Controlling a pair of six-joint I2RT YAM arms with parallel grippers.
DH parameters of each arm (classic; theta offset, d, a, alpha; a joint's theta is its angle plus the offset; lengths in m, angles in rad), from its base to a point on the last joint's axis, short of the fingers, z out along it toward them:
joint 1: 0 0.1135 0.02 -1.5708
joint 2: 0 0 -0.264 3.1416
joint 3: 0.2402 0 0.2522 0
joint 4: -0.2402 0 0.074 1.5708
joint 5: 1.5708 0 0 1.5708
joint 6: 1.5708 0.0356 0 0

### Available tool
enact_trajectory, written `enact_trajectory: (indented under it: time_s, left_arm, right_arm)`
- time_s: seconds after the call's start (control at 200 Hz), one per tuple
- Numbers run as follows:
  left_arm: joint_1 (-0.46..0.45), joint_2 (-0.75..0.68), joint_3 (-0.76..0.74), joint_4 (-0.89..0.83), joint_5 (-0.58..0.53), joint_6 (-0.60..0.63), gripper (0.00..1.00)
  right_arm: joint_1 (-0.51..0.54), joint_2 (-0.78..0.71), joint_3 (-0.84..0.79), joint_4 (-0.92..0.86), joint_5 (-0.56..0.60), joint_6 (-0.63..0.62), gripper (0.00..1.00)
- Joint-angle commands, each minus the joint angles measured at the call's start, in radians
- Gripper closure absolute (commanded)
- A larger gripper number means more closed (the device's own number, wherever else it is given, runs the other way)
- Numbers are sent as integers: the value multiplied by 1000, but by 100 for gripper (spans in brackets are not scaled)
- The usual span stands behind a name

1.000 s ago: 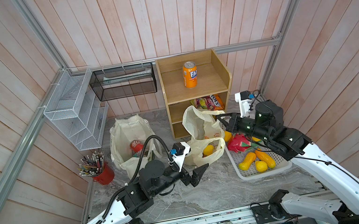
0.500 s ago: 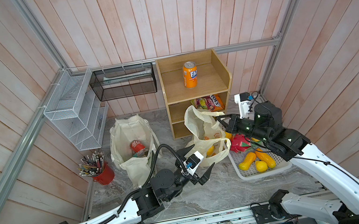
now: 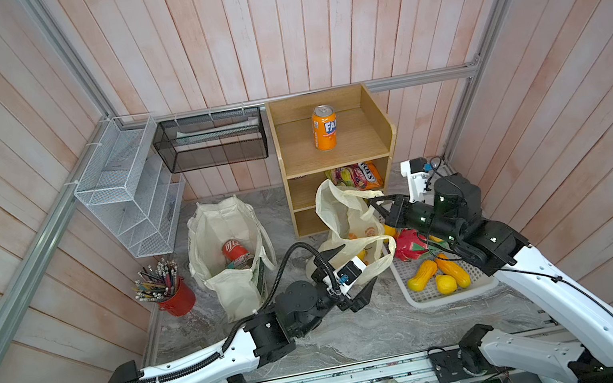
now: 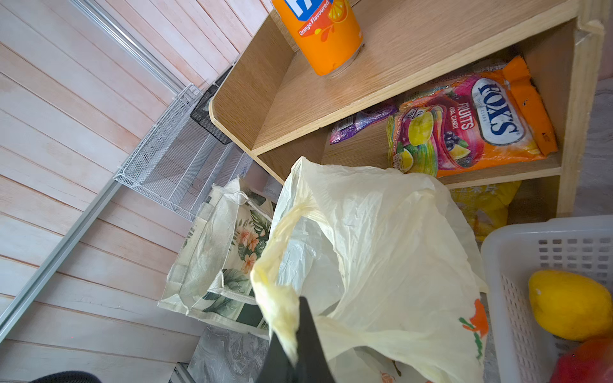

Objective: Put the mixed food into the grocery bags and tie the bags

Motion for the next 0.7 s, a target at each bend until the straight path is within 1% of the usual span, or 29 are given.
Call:
enact_trajectory:
  time_s: [0.0, 0.29, 0.365, 0.45, 0.545, 0.62, 0.695]
  left_arm:
    - [29, 29, 43, 32, 10, -4, 0]
    - [73, 99, 76, 47, 81, -35, 0]
    - [78, 116, 81, 44, 98, -45, 5]
    - [85, 134, 88, 38, 109, -60, 18]
    - [93, 144, 95, 49, 110, -80, 37]
    - [104, 150, 108, 42, 128, -98, 55]
    - [120, 152, 133, 11, 154, -115, 77]
  right_arm:
    - [-5, -16, -18, 30, -8, 10, 100]
    - [-5, -17, -34, 46, -17, 21, 100]
    - [-6, -19, -38, 48, -18, 22, 100]
    - [-6, -20, -41, 49, -18, 23, 100]
    - [-6, -20, -43, 51, -19, 24, 100]
    - [-6, -21, -43, 54, -20, 25, 100]
    - [-7, -21, -41, 54, -20, 27, 100]
